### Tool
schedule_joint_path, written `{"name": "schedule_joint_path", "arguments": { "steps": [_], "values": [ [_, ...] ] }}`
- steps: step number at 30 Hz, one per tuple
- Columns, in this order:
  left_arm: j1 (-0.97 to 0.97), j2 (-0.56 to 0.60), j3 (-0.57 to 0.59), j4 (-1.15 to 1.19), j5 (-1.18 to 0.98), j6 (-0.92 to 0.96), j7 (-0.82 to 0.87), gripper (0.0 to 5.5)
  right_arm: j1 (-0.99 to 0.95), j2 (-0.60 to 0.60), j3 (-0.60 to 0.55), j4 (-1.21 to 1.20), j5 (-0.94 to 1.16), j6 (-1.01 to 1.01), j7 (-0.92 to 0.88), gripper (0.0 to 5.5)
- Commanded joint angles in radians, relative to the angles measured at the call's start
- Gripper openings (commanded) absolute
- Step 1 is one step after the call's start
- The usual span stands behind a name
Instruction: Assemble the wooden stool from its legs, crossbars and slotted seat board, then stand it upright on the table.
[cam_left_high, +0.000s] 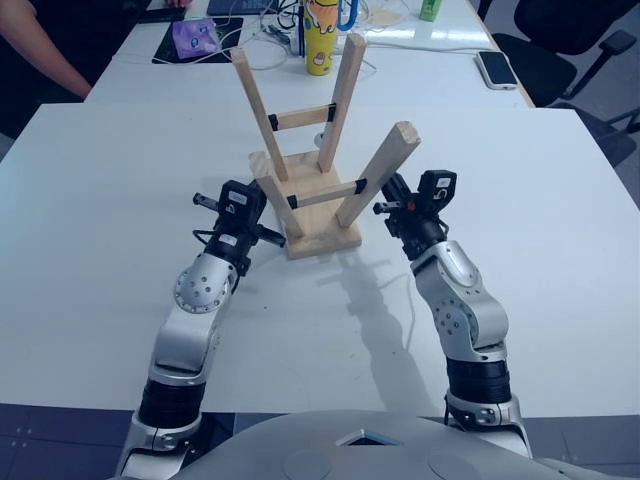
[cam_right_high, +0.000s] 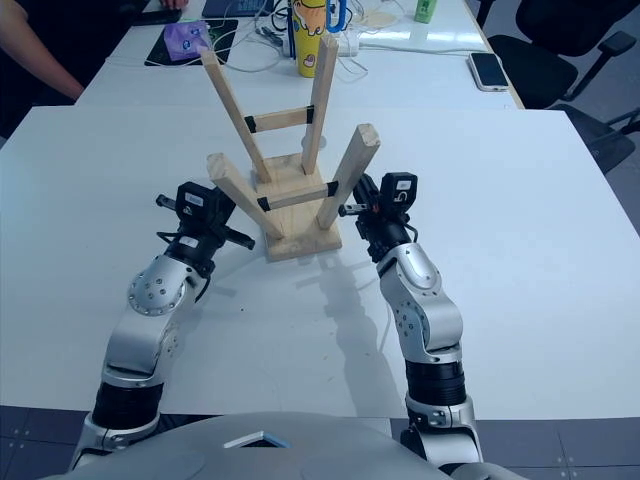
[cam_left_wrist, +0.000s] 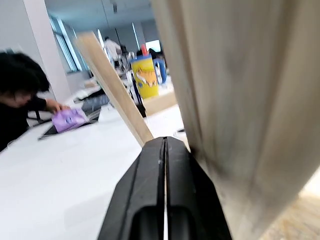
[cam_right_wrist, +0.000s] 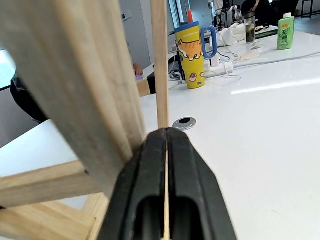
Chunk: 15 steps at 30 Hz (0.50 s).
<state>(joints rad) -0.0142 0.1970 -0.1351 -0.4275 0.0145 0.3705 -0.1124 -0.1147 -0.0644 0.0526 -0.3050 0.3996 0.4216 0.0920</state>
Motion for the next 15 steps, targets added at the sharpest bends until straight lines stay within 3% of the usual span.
{"name": "schedule_joint_path", "arguments": {
  "steps": [1, 15],
  "values": [
    [-0.015, -0.032, 0.072, 0.032, 0.003, 0.045, 0.055, 0.00, -0.020, -0.011, 0.028, -0.001, -0.026, 0.007, 0.034, 0.02],
    [-0.298, -0.136, 0.080, 0.284, -0.008, 0.104, 0.083, 0.00, -0.067, 0.027, 0.092, 0.063, -0.117, 0.013, 0.032, 0.02]
  ]
}}
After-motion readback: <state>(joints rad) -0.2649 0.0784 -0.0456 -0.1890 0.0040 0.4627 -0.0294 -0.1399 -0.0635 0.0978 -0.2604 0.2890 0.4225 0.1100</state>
